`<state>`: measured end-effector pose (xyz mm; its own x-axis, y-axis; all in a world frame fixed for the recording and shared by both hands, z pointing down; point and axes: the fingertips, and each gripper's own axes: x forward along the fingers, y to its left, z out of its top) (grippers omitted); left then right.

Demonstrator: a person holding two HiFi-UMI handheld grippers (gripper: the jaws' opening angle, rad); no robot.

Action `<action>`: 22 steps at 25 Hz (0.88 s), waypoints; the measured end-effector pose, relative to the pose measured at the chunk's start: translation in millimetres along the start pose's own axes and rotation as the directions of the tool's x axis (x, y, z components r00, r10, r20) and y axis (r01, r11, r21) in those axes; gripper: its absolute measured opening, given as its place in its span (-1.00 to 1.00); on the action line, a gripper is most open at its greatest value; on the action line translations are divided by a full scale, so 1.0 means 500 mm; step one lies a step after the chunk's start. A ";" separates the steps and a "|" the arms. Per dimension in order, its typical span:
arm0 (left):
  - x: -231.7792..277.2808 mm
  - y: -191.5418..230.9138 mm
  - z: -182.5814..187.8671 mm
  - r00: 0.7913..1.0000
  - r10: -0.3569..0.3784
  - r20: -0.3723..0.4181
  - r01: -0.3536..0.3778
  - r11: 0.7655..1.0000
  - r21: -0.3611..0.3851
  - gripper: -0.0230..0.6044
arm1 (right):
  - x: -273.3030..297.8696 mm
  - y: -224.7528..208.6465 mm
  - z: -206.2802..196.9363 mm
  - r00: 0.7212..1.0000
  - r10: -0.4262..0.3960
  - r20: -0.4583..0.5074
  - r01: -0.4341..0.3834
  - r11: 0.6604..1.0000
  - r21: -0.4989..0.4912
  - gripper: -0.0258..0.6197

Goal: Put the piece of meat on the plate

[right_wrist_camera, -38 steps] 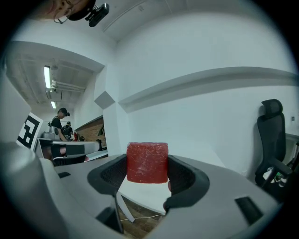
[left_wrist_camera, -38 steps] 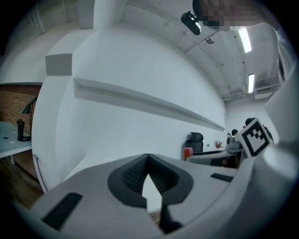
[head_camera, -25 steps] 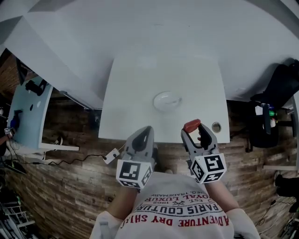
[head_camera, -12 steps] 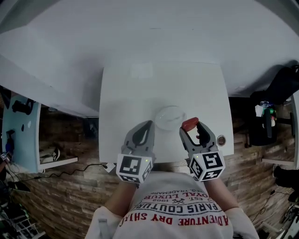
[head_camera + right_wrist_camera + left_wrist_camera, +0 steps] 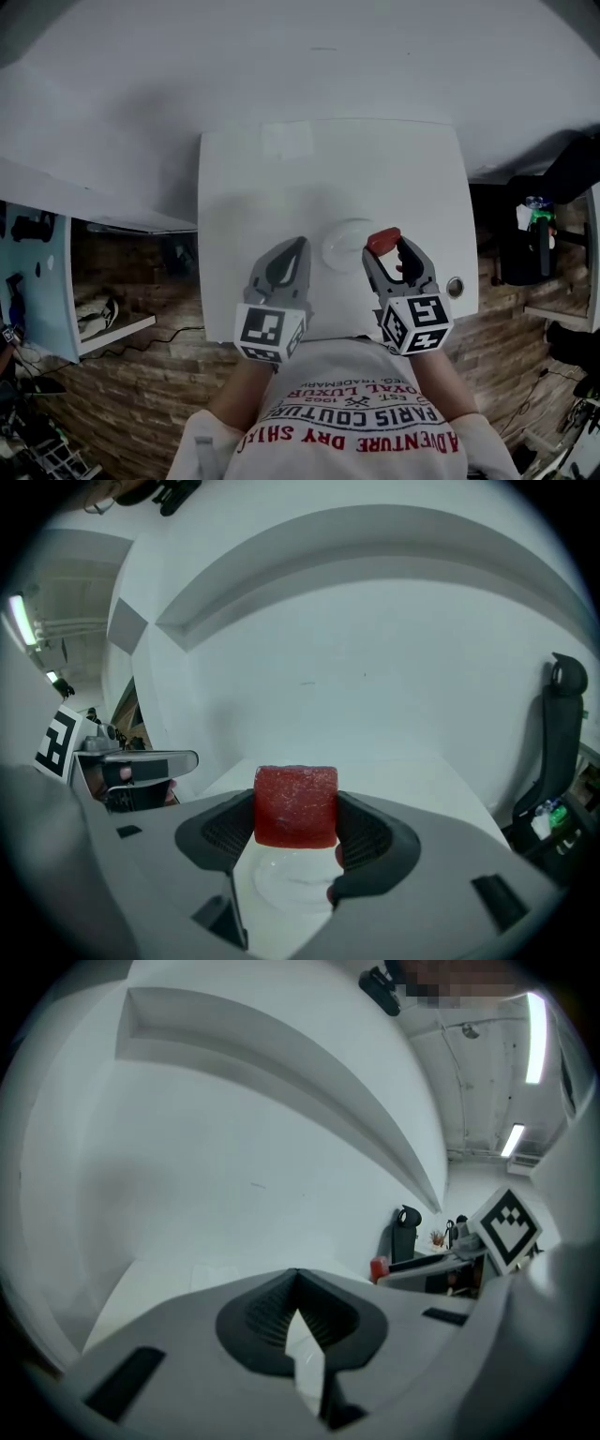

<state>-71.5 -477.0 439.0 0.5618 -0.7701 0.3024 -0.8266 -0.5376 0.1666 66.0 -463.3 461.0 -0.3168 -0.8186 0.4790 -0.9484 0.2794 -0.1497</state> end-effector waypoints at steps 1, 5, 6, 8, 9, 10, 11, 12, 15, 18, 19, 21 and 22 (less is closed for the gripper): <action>0.005 0.003 -0.006 1.000 -0.004 -0.008 0.004 1.000 -0.002 -0.93 | 0.008 -0.001 -0.011 1.000 -0.004 -0.024 0.004 1.000 0.002 -0.07; 0.016 0.016 -0.038 0.999 -0.014 -0.042 0.013 1.000 -0.023 -0.93 | 0.042 0.001 -0.064 0.992 -0.010 -0.122 0.010 1.000 -0.002 -0.07; 0.017 0.020 -0.047 0.999 -0.015 -0.050 0.013 1.000 -0.028 -0.93 | 0.051 0.001 -0.078 0.990 -0.010 -0.143 0.010 1.000 -0.005 -0.07; 0.018 0.026 -0.064 0.998 -0.015 -0.065 0.013 0.999 -0.040 -0.93 | 0.068 0.002 -0.105 0.983 -0.012 -0.182 0.010 1.000 -0.012 -0.07; 0.019 0.028 -0.072 0.997 -0.015 -0.072 0.012 0.999 -0.045 -0.93 | 0.077 0.002 -0.118 0.980 -0.012 -0.201 0.010 1.000 -0.012 -0.07; 0.019 0.031 -0.080 0.997 -0.015 -0.079 0.011 0.999 -0.051 -0.93 | 0.085 0.002 -0.132 0.976 -0.011 -0.219 0.008 1.000 -0.012 -0.07; 0.020 0.034 -0.087 0.996 -0.014 -0.086 0.009 0.998 -0.057 -0.93 | 0.093 0.001 -0.144 0.971 -0.009 -0.237 0.007 1.000 -0.012 -0.07; 0.020 0.038 -0.095 0.996 -0.011 -0.094 0.005 0.998 -0.064 -0.93 | 0.100 0.000 -0.157 0.967 -0.009 -0.256 0.006 1.000 -0.014 -0.07; 0.017 0.052 -0.122 0.993 0.002 -0.117 -0.012 0.996 -0.092 -0.93 | 0.120 -0.002 -0.194 0.950 -0.015 -0.310 0.006 1.000 -0.030 -0.07; 0.016 0.063 -0.150 0.990 0.008 -0.139 -0.022 0.994 -0.104 -0.93 | 0.144 -0.006 -0.229 0.935 -0.022 -0.355 0.009 0.999 -0.039 -0.07; 0.014 0.066 -0.158 0.989 0.010 -0.145 -0.026 0.994 -0.106 -0.93 | 0.151 -0.007 -0.240 0.929 -0.024 -0.370 0.010 0.999 -0.040 -0.07; 0.009 0.072 -0.172 0.987 0.016 -0.158 -0.034 0.993 -0.112 -0.93 | 0.164 -0.010 -0.257 0.917 -0.032 -0.397 0.017 0.999 -0.042 -0.07; 0.006 0.075 -0.178 0.986 0.018 -0.164 -0.037 0.993 -0.115 -0.93 | 0.169 -0.011 -0.265 0.912 -0.040 -0.409 0.023 0.999 -0.046 -0.07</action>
<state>-104.1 -468.8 529.7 0.5334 -0.7129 0.4552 -0.8455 -0.4653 0.2619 45.9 -467.8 616.8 -0.2460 -0.5521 0.7967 -0.9540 0.2830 -0.0984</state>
